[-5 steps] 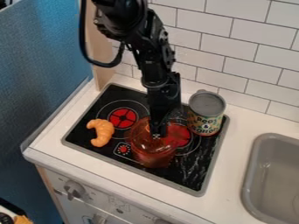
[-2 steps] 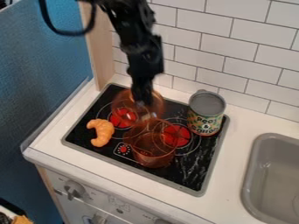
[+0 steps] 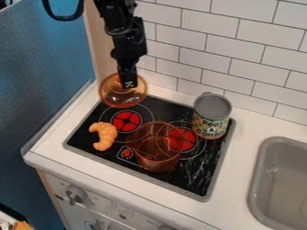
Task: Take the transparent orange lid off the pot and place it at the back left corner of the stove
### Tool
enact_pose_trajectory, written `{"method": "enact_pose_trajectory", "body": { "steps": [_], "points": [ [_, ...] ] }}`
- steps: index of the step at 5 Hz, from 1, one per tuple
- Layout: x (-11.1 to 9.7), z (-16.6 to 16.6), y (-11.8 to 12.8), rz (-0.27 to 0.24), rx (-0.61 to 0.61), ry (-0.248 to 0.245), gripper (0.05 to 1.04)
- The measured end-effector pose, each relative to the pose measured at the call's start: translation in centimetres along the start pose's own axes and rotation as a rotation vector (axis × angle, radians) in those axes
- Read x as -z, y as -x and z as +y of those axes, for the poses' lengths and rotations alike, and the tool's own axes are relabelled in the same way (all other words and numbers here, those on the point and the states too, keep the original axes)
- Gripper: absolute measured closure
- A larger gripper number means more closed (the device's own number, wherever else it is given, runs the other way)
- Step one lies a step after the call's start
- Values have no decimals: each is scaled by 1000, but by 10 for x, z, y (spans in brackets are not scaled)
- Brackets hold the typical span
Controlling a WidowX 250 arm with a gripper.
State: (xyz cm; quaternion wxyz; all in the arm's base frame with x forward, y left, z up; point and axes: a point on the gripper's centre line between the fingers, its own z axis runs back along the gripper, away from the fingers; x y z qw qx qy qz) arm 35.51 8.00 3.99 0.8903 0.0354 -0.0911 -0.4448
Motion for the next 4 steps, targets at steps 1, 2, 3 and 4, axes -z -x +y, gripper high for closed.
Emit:
{"method": "enact_pose_trajectory", "body": {
  "steps": [1, 2, 3, 4],
  "points": [
    [18, 21, 2, 37, -21, 2, 712],
    [46, 38, 7, 83, -23, 36, 712],
    [66, 52, 8, 78, -34, 52, 712],
    [90, 59, 7, 82, -40, 97, 712]
  ]
}}
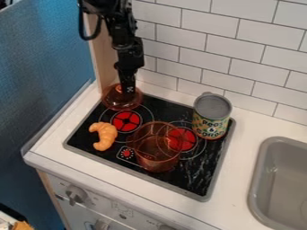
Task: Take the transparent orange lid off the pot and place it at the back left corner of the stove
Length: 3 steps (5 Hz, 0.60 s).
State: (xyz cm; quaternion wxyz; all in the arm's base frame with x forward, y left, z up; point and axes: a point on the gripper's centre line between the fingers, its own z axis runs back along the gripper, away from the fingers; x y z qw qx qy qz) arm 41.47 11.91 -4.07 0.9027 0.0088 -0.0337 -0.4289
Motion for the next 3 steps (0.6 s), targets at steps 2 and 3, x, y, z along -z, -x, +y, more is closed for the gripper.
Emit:
{"method": "enact_pose_trajectory", "body": {
  "steps": [2, 3],
  "points": [
    [4, 10, -3, 19, 40, 29, 653],
    [5, 6, -3, 14, 30, 29, 349]
  ]
}}
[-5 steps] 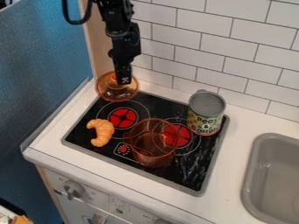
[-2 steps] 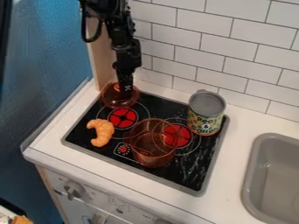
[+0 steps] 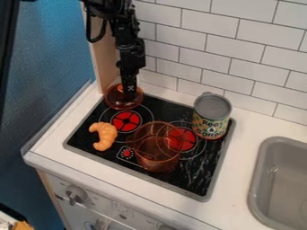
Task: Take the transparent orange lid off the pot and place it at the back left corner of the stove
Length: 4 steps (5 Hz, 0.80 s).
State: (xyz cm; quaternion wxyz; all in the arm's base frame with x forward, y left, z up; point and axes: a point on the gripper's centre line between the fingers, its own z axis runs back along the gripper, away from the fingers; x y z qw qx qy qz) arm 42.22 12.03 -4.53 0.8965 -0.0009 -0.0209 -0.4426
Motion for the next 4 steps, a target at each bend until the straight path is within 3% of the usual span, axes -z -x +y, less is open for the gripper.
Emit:
{"method": "enact_pose_trajectory", "body": {
  "steps": [1, 3, 4],
  "points": [
    [-2, -4, -1, -13, 10, -5, 102],
    [-35, -5, -1, -37, 15, -73, 83],
    [-66, -6, 0, -41, 27, -142, 83]
  ]
}}
